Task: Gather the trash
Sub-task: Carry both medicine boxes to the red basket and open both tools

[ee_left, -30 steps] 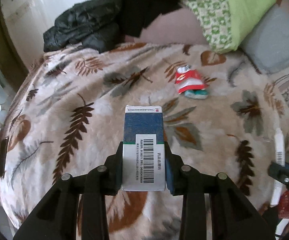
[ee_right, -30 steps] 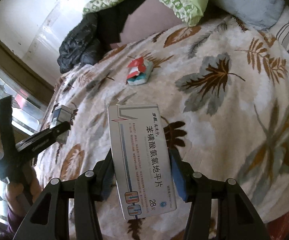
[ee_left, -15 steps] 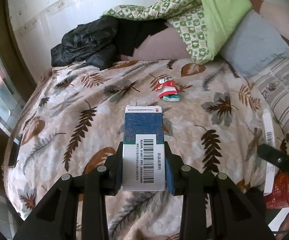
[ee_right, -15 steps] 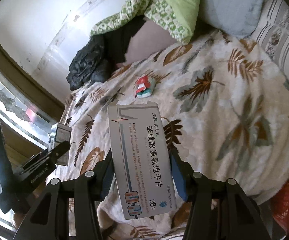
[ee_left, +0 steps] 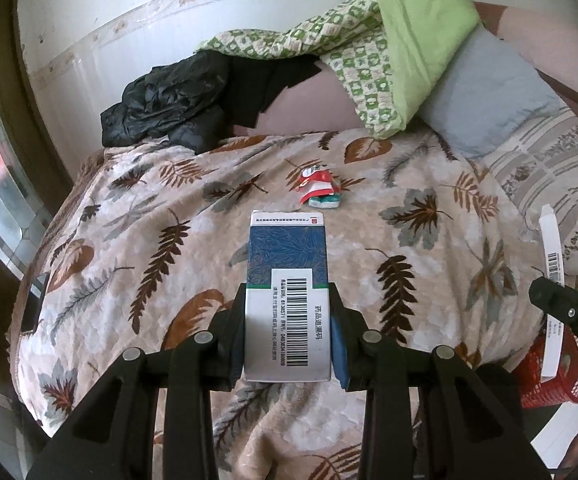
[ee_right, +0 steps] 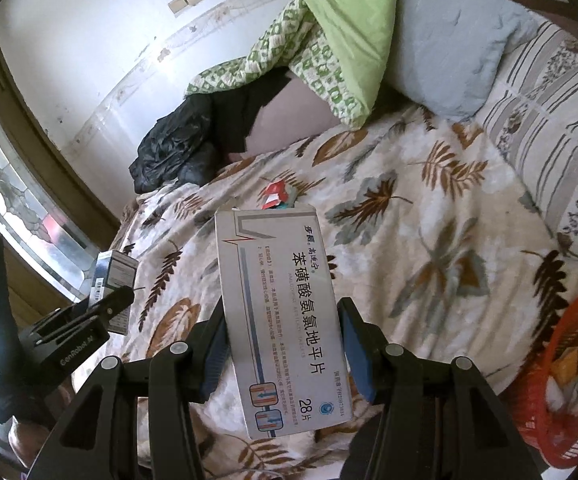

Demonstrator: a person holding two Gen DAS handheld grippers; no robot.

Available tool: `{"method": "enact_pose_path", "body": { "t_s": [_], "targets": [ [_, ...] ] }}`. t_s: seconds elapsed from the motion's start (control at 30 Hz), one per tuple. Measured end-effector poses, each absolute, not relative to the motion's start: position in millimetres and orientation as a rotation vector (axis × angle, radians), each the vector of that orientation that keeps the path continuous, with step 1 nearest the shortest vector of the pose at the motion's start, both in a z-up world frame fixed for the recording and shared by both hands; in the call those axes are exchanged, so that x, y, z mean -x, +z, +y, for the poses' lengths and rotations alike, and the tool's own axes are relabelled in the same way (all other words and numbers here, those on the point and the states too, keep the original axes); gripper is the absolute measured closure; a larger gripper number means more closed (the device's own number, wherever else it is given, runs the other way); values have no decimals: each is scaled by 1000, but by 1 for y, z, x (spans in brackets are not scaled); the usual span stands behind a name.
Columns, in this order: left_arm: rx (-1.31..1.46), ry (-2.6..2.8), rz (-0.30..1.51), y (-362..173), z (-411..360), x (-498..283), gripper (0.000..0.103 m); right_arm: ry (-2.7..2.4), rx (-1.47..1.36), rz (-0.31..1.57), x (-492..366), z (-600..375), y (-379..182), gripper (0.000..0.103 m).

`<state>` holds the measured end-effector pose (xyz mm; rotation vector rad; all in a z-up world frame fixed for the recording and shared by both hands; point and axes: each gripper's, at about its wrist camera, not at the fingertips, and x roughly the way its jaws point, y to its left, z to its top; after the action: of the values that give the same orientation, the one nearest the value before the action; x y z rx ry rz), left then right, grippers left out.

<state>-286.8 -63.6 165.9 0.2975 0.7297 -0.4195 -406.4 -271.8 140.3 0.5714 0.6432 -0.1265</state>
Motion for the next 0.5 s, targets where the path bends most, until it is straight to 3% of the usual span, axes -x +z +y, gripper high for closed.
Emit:
{"method": "enact_pose_path", "body": {
  "t_s": [0.5],
  "targets": [
    [-354, -495, 691, 172, -85, 307, 70, -217, -607, 607, 442, -301, 143, 47]
  ]
}}
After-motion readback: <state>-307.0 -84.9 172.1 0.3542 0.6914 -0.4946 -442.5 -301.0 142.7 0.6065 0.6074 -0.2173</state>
